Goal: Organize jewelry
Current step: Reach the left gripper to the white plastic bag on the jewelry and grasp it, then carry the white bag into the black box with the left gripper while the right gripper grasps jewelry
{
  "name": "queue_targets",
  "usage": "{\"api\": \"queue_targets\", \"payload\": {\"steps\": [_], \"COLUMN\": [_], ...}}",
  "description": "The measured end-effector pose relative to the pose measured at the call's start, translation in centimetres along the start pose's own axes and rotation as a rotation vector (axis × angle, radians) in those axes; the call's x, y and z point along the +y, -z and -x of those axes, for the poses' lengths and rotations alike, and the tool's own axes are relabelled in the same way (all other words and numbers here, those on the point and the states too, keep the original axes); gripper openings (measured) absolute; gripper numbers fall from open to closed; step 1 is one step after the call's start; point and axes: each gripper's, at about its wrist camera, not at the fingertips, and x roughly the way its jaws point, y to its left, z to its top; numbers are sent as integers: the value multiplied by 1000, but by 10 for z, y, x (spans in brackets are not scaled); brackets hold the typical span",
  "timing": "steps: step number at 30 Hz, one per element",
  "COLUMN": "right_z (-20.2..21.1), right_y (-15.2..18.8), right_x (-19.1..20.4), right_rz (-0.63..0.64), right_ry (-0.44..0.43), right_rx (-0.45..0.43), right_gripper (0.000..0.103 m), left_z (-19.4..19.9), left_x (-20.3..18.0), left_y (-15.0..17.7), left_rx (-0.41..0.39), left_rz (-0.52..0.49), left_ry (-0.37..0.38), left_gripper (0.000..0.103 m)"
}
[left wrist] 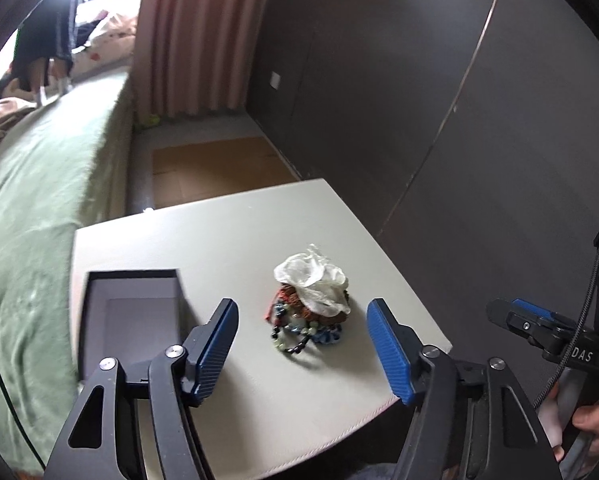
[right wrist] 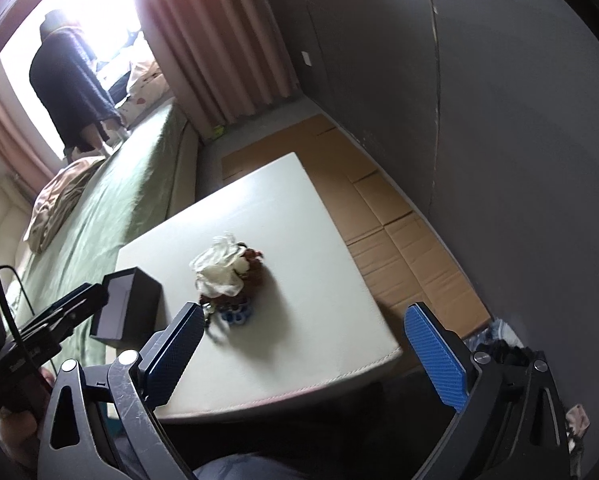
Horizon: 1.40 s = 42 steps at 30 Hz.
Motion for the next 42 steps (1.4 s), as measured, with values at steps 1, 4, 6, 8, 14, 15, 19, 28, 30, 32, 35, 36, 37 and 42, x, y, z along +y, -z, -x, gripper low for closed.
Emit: {"api": "queue_targets", "payload": {"steps": [1, 4, 6, 8, 14, 15, 19, 28, 30, 32, 35, 36, 37, 42], "right_z": [-4, -14, -18, -22, -35, -37, -44, -67, -71, -75, -80, -81, -82, -91], "right_y": [-1, -5, -7, -9, -15, -15, -18, -19, -20, -21, -21, -22, -22, -27], "right_x": [-4, -13, -16, -20, -28, -29, -31, -11, -2, 5, 21, 26, 31, 54], "right_rz": [-13, -33, -37, -49, -69, -72, -96, -92, -80, -73, -51, -43, -34, -23], "right_ry": [-3, -18, -24, -31, -42, -44, -52, -98, -111, -118, -126, -129, -131, -158], "right_rx": [6, 22, 27, 29, 45, 48, 55, 108, 115, 121, 128, 128, 129, 154], "right_gripper": [100, 98, 96, 96, 96, 96, 95, 95, 89, 85, 82, 81, 81, 73], "left_z": [-8, -28, -44, -59, -95, -101, -126, -104, -89, -74, -60, -56, -54, -37], "left_x": [-3, -8, -13, -17, -24, -25, -24, 10, 18, 27, 38, 41, 43, 57], "left_y": [-3, -10, -14, -16, -19, -19, -19, -22, -24, -25, -27, -27, -27, -26], "left_rx": [11, 46, 69, 93, 145, 151, 194, 186, 163, 139, 112, 106, 100, 75], "left_rz": [-11, -39, -55, -73, -110, -116, -137, -36, -18, -4, 19, 25, 29, 51], "left_ry": [3, 4, 10, 2, -17, -18, -61, -36, -46, -44, -45, -45, -44, -39], "left_gripper": [66, 62, 60, 55, 49, 49, 41, 0, 0, 0, 0, 0, 0, 0]}}
